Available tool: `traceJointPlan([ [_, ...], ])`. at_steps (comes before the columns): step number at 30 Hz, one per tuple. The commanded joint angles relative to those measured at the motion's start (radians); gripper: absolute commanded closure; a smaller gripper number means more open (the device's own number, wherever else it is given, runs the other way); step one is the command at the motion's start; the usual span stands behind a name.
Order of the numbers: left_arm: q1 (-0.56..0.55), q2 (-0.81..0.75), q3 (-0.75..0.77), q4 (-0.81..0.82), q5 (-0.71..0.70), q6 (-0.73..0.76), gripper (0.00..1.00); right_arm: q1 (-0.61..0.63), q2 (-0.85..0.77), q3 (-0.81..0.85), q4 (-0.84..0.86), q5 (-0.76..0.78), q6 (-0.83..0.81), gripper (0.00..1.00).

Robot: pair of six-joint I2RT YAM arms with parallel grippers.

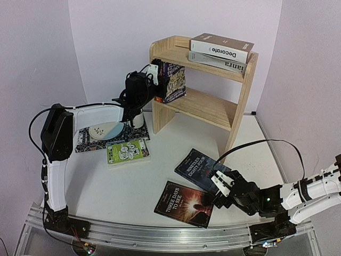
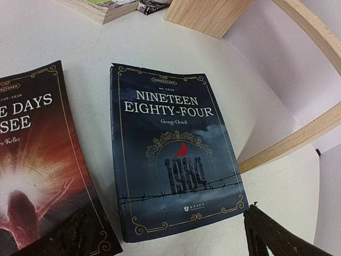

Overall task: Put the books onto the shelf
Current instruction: Place the book in the book pile on the shelf.

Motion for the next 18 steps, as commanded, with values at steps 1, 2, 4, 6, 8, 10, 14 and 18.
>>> traceJointPlan([
  [1,0.017,-0.037,0.055,0.058,-0.033,-0.01,0.73,-0.004,0.004,0.014,0.02,0.009,-0.001,0.02],
  [2,0.017,-0.041,0.05,0.057,-0.033,-0.011,0.71,-0.004,0.004,0.014,0.02,0.008,-0.001,0.02],
  [4,0.017,-0.051,0.039,0.056,-0.034,-0.012,0.69,-0.004,0.004,0.014,0.019,0.008,-0.001,0.02],
  [6,0.017,-0.062,0.029,0.056,-0.035,-0.012,0.67,-0.004,0.006,0.015,0.02,0.009,-0.001,0.02],
  [8,0.017,-0.071,0.018,0.055,-0.035,-0.012,0.66,-0.004,0.008,0.015,0.02,0.008,-0.001,0.02],
  [10,0.017,-0.078,0.01,0.055,-0.035,-0.012,0.66,-0.004,0.01,0.017,0.02,0.008,-0.001,0.02],
  [14,0.017,-0.091,-0.002,0.055,-0.033,-0.012,0.65,-0.004,0.013,0.017,0.02,0.008,-0.001,0.02],
  [18,0.017,-0.107,-0.02,0.055,-0.034,-0.035,0.64,-0.004,0.014,0.018,0.019,0.008,-0.001,0.02],
])
